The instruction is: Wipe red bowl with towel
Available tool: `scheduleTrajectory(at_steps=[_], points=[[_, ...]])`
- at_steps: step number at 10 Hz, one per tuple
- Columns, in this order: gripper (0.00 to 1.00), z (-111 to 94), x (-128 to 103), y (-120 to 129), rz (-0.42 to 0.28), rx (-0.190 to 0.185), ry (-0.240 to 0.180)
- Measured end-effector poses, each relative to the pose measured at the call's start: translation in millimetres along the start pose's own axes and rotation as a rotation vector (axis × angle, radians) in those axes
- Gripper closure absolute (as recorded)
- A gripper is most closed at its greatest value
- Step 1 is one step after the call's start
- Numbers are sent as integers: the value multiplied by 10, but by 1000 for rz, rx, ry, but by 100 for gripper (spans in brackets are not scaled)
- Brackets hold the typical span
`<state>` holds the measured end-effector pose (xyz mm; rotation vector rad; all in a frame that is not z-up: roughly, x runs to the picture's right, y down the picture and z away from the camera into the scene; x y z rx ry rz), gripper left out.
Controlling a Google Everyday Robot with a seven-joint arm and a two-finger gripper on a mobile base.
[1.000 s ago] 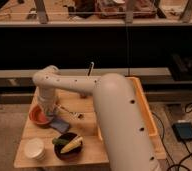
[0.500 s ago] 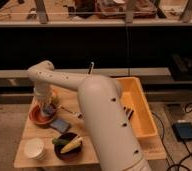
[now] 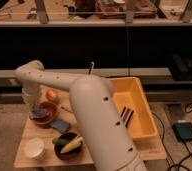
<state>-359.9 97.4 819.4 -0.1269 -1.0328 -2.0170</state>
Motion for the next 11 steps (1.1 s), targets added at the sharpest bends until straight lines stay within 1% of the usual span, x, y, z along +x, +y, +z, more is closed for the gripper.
scheduleTrajectory(at_steps=[1, 3, 4, 5, 6, 7, 9, 10, 11], points=[[100, 24, -114, -107, -14, 15, -5], [100, 76, -369, -228, -15, 38, -20], [100, 109, -509, -258, -16, 46, -33], [100, 129, -616, -217, -9, 50, -43], [100, 139, -680, -162, 0, 49, -49], [100, 141, -783, -45, 22, 43, -57], [100, 118, -869, 232, 68, 19, -58], [100, 83, -862, 404, 93, -10, -58], [100, 35, -755, 562, 117, -37, -48]])
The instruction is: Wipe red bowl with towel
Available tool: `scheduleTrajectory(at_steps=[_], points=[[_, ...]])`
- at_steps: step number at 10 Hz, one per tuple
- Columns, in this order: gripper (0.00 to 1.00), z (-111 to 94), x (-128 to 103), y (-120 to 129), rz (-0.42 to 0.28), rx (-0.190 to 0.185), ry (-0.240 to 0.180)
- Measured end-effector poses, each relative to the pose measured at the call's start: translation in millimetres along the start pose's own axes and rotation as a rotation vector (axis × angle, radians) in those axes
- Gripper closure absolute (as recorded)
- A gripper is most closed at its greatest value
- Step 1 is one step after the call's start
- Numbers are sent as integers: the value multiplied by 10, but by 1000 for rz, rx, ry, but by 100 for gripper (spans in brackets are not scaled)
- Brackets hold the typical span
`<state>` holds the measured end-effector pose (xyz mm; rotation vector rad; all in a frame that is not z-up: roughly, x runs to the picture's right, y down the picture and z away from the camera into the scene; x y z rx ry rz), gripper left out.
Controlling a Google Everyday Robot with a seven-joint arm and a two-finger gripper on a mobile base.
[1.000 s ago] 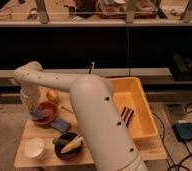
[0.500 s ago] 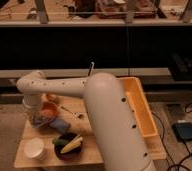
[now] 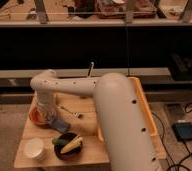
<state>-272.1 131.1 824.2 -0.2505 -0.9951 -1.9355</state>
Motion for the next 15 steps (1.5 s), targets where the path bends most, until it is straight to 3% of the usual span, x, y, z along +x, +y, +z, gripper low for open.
scheduleTrajectory(at_steps=[3, 5, 8, 11, 13, 15], points=[[100, -72, 353, 185, 11, -22, 10], [100, -31, 552, -24, -8, -2, 15], [100, 76, 663, -599, -66, 46, 13], [100, 132, 497, -971, -126, 92, 7], [100, 148, 340, -925, -126, 109, -1], [100, 156, 143, -730, -94, 113, -11]])
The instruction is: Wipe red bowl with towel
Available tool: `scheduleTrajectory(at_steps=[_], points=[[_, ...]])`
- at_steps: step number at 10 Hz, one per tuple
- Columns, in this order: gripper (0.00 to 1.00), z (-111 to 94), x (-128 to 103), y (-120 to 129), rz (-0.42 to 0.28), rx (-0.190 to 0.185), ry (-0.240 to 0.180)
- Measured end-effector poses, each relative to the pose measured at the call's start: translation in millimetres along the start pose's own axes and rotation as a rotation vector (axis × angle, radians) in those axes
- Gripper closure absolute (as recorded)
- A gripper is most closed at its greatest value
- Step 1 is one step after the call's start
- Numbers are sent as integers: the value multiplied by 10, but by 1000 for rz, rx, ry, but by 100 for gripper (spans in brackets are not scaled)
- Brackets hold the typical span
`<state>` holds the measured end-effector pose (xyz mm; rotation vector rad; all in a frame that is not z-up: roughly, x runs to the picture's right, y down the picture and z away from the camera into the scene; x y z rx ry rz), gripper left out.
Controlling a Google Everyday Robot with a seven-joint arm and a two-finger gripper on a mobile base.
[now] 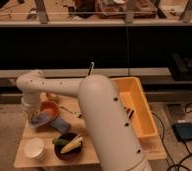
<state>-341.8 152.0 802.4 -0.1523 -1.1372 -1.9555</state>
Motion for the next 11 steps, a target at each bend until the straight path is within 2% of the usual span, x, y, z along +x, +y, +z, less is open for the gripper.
scheduleTrajectory(at_steps=[2, 4, 5, 7, 9, 11], points=[[100, -71, -233, 331, 65, -10, 2], [100, -164, -367, 678, 120, -35, 8], [100, -255, -361, 922, 149, -60, 14], [100, -366, -226, 1150, 144, -84, 23], [100, -402, -85, 1137, 124, -89, 32], [100, -367, 113, 921, 85, -83, 38]])
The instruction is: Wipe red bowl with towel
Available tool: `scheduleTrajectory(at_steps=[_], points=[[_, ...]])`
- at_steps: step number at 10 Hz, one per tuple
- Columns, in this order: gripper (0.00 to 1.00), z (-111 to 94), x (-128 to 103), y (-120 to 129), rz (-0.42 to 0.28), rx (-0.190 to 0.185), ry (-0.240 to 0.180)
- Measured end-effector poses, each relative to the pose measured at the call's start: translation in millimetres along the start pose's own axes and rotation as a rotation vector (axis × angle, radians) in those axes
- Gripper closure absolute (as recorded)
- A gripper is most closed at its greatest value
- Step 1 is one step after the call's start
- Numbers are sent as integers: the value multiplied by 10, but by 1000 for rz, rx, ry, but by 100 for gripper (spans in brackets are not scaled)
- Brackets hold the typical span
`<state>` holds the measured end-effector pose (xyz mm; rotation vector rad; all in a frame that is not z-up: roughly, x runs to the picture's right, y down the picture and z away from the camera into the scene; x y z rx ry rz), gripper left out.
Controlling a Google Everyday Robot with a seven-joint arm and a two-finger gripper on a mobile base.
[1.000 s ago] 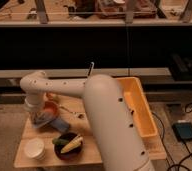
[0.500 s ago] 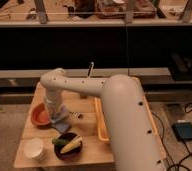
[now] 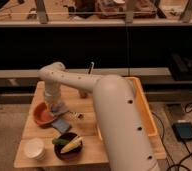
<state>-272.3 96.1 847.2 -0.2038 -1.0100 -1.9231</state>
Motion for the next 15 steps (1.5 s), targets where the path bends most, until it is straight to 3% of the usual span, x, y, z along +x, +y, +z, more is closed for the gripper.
scheduleTrajectory(at_steps=[4, 7, 15], points=[[100, 142, 268, -811, -120, 45, -5], [100, 251, 191, -1085, -157, 72, -27], [100, 260, -237, -637, -83, 81, -62]])
